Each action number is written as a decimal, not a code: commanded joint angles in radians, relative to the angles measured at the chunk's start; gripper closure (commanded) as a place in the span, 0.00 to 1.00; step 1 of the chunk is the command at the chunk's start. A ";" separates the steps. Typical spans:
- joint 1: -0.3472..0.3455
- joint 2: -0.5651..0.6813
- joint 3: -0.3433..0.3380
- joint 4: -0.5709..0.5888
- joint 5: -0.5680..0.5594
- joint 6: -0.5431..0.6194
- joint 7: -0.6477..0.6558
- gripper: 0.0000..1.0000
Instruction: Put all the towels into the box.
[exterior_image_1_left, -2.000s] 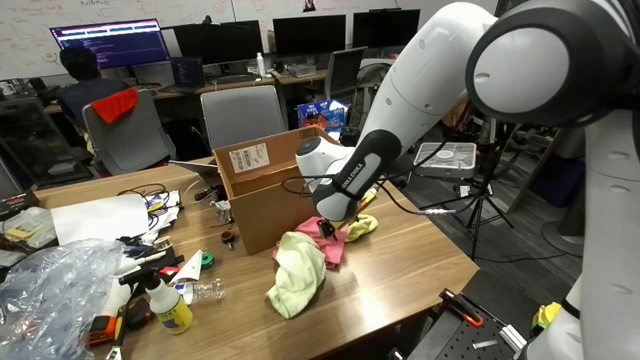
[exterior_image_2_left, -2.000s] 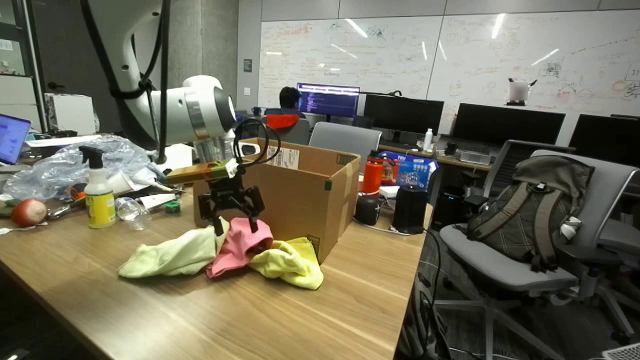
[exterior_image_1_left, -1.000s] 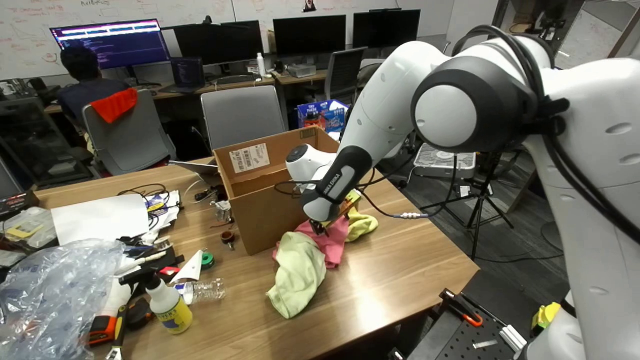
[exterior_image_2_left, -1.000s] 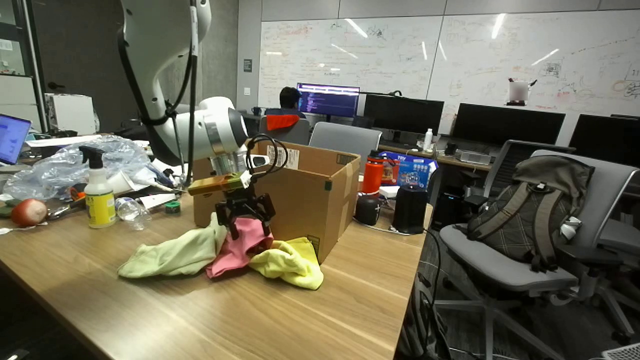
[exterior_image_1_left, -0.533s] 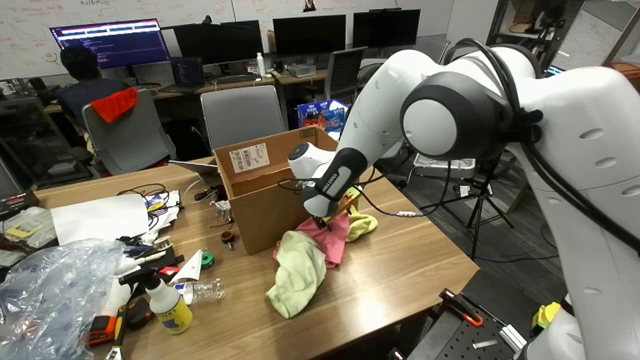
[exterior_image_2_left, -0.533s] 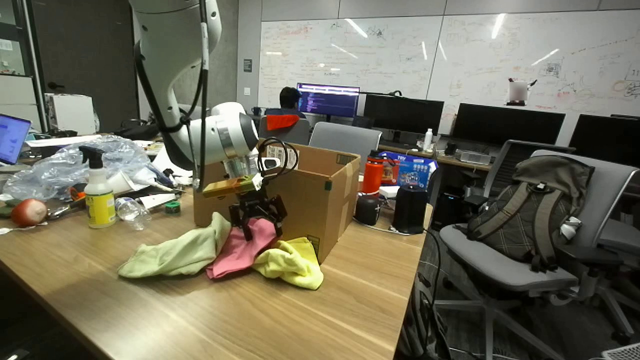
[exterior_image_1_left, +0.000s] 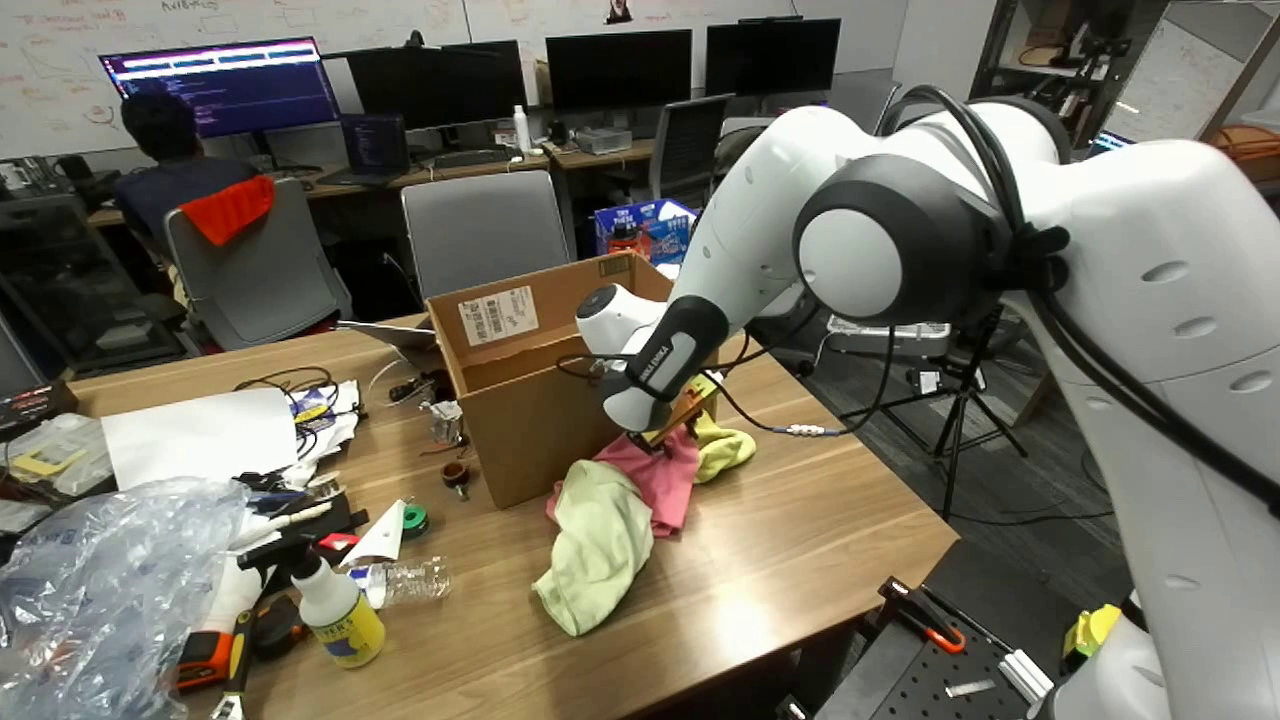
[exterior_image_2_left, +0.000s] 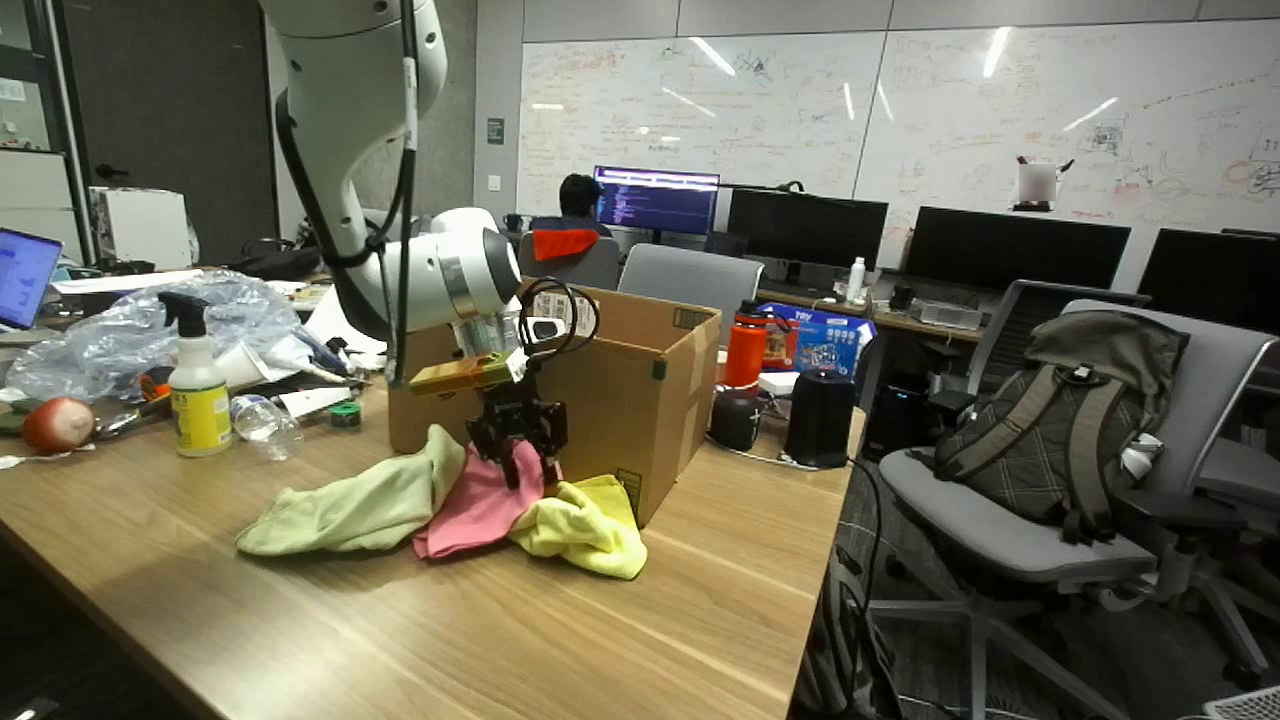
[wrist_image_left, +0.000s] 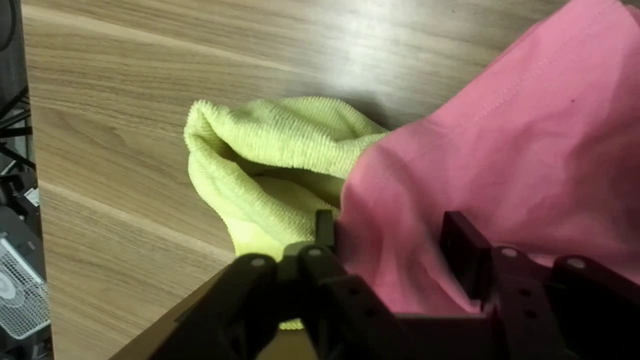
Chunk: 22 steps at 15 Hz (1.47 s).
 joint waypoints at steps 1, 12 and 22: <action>0.005 0.003 -0.014 0.029 0.024 -0.021 -0.020 0.73; 0.008 -0.072 -0.036 -0.009 0.057 -0.020 0.017 0.99; 0.049 -0.446 -0.039 -0.100 -0.071 -0.135 0.142 0.99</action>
